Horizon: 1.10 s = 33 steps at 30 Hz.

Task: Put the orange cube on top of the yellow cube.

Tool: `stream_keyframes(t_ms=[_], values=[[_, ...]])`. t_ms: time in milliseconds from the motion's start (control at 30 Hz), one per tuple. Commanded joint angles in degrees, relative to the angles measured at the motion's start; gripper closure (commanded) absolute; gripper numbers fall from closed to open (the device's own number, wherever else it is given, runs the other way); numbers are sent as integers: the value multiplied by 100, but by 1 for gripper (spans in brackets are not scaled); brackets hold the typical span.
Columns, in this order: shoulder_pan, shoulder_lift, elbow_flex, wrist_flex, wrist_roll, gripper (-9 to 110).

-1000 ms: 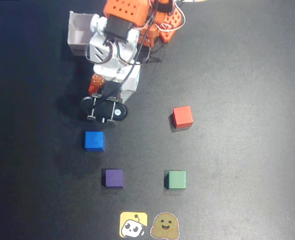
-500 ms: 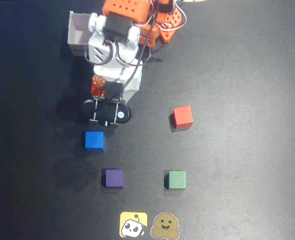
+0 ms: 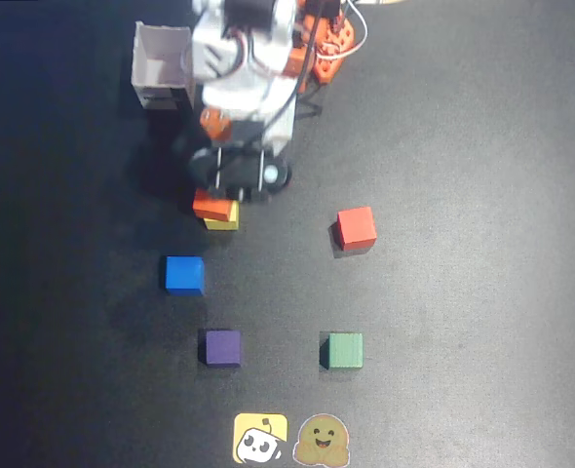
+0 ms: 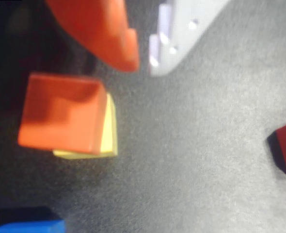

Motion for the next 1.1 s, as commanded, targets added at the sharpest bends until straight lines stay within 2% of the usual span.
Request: stream_keyframes(t_ms=[0,167,367,733,1067], values=[[-97,466,114,35,-26,101],[-149,1072,519,79,-185,101],[-448,2918,1389,413,-105,101],[-624,3393,1942,79,-114,101],[-624,3393,2795,-1055,9,101]])
